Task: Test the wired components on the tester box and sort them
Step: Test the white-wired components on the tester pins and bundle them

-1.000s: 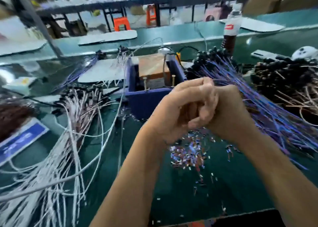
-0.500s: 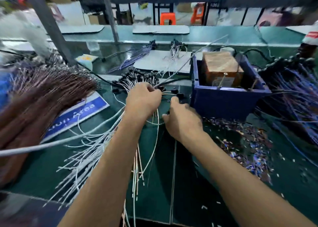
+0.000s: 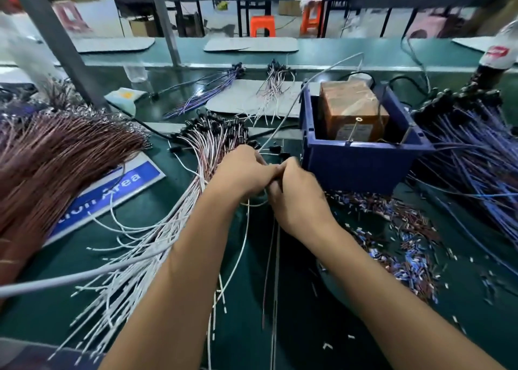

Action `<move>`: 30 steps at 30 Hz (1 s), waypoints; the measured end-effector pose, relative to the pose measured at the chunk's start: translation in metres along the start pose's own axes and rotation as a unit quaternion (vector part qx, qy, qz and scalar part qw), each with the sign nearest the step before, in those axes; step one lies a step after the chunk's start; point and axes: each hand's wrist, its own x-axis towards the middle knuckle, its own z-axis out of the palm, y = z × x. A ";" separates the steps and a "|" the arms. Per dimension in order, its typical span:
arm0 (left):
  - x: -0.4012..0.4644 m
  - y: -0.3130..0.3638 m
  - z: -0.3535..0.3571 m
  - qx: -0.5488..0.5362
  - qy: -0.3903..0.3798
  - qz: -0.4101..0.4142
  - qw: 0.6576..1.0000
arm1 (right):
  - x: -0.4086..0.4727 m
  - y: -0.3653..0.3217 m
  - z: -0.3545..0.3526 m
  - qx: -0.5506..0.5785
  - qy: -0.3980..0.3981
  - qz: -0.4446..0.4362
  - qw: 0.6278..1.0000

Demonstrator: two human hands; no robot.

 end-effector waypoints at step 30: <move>-0.046 0.073 -0.074 -0.748 0.034 0.183 0.637 | -0.024 0.008 -0.137 0.183 0.102 -0.276 0.938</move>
